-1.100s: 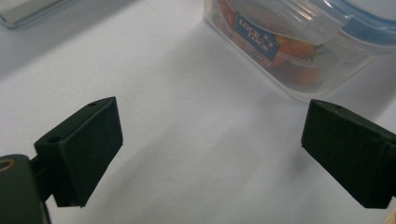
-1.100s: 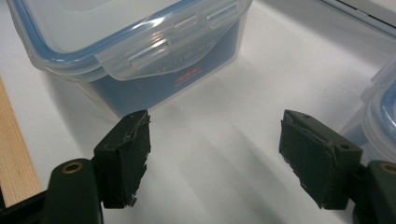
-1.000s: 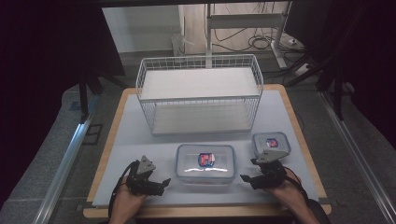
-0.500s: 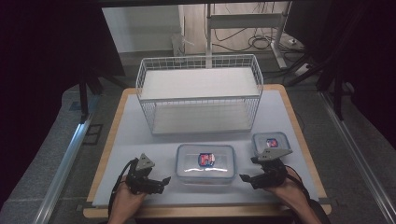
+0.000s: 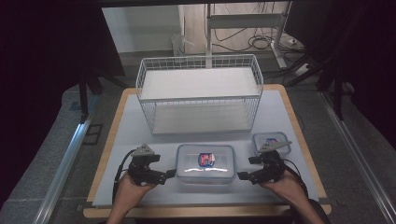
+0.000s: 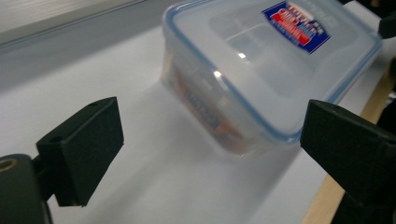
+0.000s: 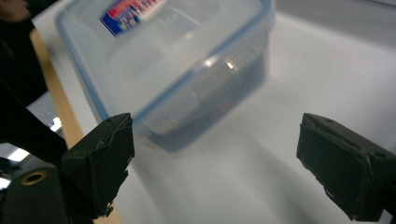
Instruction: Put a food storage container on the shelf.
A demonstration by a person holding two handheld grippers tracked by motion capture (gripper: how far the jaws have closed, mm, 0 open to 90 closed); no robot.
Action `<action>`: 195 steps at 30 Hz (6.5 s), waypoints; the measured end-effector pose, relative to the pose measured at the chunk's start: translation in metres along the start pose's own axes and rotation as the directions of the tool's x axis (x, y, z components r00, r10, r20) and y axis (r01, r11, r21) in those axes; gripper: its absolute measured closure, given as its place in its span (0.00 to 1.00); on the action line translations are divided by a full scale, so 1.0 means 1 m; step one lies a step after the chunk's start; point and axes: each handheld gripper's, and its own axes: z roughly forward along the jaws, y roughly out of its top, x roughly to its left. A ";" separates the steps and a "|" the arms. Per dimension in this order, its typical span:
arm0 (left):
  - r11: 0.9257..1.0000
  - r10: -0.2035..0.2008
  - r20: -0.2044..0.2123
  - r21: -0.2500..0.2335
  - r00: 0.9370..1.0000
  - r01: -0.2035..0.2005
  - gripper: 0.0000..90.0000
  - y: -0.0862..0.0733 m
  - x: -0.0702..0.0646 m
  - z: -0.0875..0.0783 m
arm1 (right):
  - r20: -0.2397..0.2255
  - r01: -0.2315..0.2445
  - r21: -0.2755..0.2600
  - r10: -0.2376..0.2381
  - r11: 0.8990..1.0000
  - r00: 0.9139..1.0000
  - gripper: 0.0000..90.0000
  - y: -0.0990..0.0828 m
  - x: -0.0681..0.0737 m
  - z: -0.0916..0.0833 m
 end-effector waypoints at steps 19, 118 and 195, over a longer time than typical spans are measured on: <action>0.986 -0.149 0.243 0.104 0.958 0.127 0.20 0.015 0.021 0.044 | -0.131 -0.123 0.056 0.129 0.991 0.983 0.18 0.024 -0.003 0.033; 0.986 -0.134 0.223 -0.069 0.965 0.153 0.61 0.025 -0.007 -0.018 | -0.227 -0.178 -0.134 0.145 0.975 0.963 0.61 0.037 0.008 -0.015; 0.966 -0.117 0.164 -0.212 0.980 0.151 0.59 0.227 0.060 -0.057 | -0.164 -0.191 -0.339 0.142 0.921 0.976 0.59 0.235 -0.047 -0.057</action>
